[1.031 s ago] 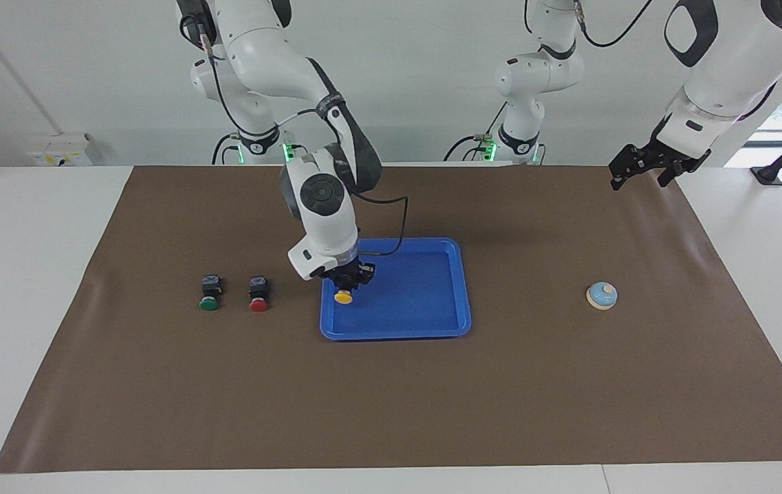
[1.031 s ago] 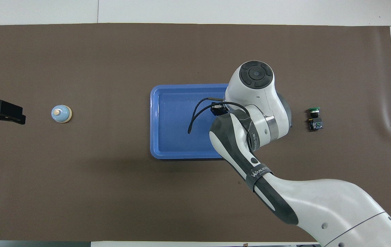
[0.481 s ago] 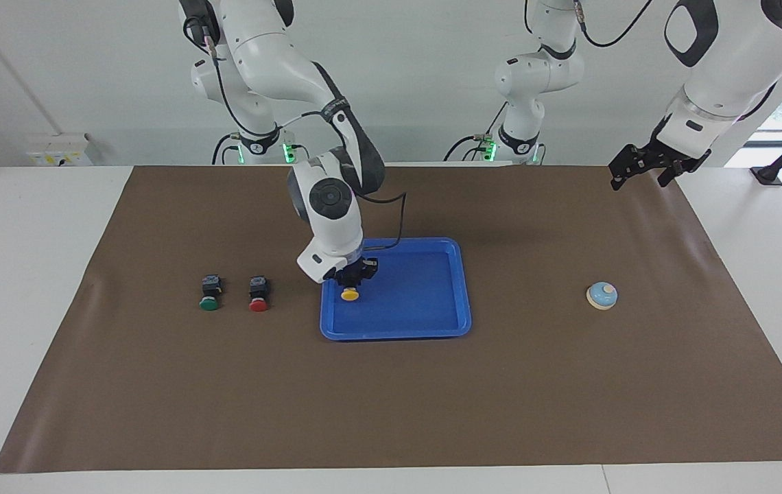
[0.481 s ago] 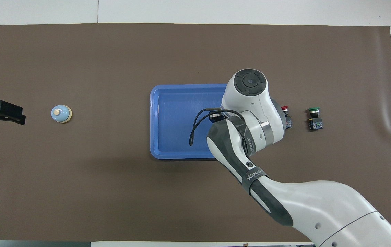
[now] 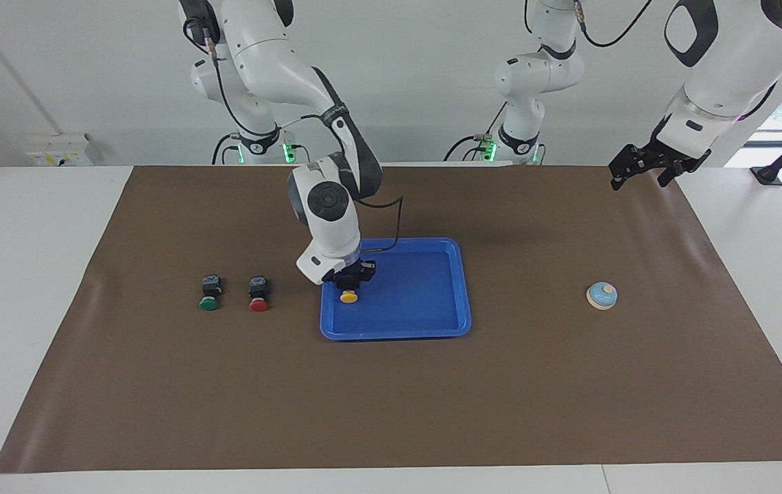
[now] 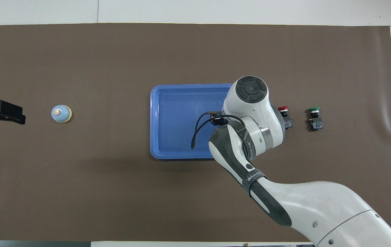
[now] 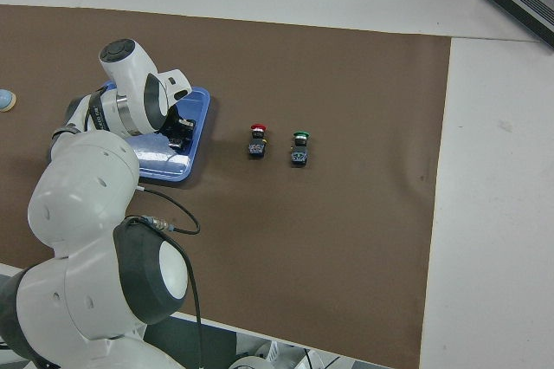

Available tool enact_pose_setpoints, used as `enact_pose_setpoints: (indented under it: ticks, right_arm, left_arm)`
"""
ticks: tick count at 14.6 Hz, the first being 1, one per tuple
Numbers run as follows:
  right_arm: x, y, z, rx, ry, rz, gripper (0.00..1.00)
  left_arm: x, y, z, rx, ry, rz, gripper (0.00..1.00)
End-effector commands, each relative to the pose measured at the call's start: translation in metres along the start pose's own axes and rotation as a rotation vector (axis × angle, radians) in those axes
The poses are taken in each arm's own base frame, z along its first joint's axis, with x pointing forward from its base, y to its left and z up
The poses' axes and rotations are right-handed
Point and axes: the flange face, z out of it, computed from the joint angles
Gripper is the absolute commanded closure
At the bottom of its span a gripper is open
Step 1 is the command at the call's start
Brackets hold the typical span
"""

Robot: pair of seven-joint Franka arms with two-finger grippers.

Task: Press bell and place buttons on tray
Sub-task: 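Carry the yellow button into the blue tray and release it, then return the right gripper and grasp the green-capped button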

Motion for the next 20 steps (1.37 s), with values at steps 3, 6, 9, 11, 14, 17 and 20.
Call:
enact_pose_setpoints:
  ticks: [3,6,9,11,14,17,20]
  right_arm:
    - [-0.006,0.002,-0.026,0.026,0.022,0.043,0.00]
    - [0.007,0.037,-0.082,0.026,0.031,0.072,0.00]
    - [0.023,0.125,-0.118,0.035,0.042,0.012,0.00]
    - [0.036,0.193,-0.129,0.045,0.055,0.076,0.00]
    - [0.044,0.277,-0.129,0.047,0.068,-0.015,0.00]
    - [0.036,0.303,-0.107,-0.007,0.079,-0.058,0.00]
    - [0.023,0.309,-0.077,-0.068,0.078,-0.102,0.00]
  left_arm:
    - [-0.004,-0.001,-0.005,-0.006,-0.008,0.000,0.00]
    - [-0.005,-0.001,-0.006,-0.006,-0.007,0.000,0.00]
    - [-0.004,-0.001,-0.005,-0.006,-0.008,0.001,0.00]
    - [-0.005,-0.001,-0.006,-0.006,-0.007,0.000,0.00]
    - [-0.004,-0.001,-0.005,-0.006,-0.008,0.001,0.00]
    - [-0.004,-0.001,-0.005,-0.006,-0.008,0.000,0.00]
    - [-0.004,-0.001,-0.005,-0.006,-0.008,0.001,0.00]
